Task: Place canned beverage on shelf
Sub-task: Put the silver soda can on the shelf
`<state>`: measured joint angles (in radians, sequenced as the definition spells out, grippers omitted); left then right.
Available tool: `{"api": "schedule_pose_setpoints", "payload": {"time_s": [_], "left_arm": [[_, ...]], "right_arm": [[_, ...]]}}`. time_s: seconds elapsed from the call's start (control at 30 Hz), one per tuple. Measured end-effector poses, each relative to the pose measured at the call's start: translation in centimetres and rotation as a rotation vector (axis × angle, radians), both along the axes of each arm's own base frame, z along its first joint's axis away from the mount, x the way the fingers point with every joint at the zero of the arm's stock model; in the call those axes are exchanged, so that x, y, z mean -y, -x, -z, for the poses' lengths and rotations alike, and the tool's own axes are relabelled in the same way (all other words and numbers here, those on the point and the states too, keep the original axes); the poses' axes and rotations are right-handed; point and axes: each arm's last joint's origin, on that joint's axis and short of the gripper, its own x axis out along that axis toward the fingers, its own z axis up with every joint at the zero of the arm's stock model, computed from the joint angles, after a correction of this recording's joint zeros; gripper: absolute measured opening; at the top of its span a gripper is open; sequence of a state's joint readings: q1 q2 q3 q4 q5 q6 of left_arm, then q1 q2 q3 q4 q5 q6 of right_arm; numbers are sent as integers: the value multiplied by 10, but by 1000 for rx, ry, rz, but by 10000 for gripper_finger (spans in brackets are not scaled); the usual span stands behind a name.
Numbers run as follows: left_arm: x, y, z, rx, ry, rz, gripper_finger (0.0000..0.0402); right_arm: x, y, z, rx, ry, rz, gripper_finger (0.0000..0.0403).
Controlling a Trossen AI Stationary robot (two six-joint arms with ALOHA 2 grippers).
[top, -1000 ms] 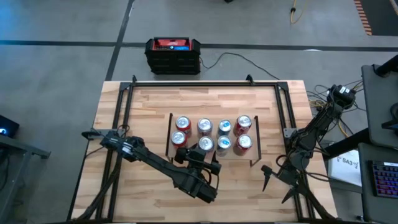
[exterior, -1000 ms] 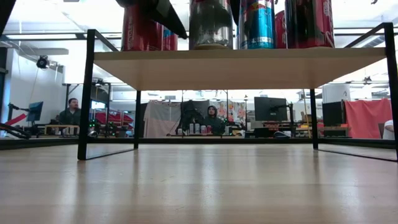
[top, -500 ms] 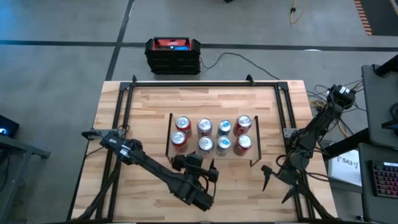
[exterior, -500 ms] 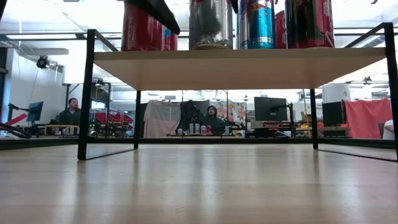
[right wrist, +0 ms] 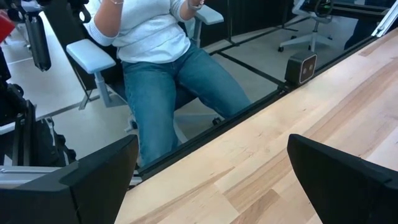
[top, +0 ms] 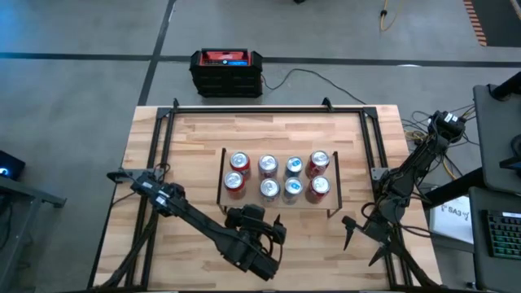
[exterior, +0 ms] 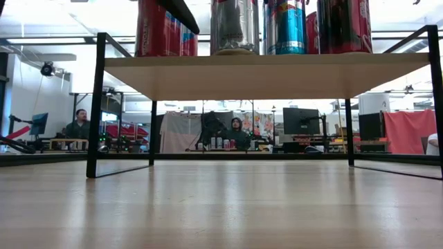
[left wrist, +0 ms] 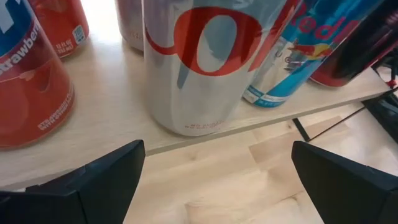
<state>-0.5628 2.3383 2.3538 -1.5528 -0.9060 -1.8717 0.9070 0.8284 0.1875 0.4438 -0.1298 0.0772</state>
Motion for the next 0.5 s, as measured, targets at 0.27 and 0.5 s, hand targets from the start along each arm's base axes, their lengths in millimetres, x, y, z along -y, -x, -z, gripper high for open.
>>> {"api": "schedule_pose_setpoints", "payload": {"time_s": [0.27,0.5], "left_arm": [[3,1,1,-2,9,10,323],[4,-1,0,12,13,21,261]], "right_arm": [[0,0,0,1,0,0,400],[0,0,0,0,0,0,400]]}}
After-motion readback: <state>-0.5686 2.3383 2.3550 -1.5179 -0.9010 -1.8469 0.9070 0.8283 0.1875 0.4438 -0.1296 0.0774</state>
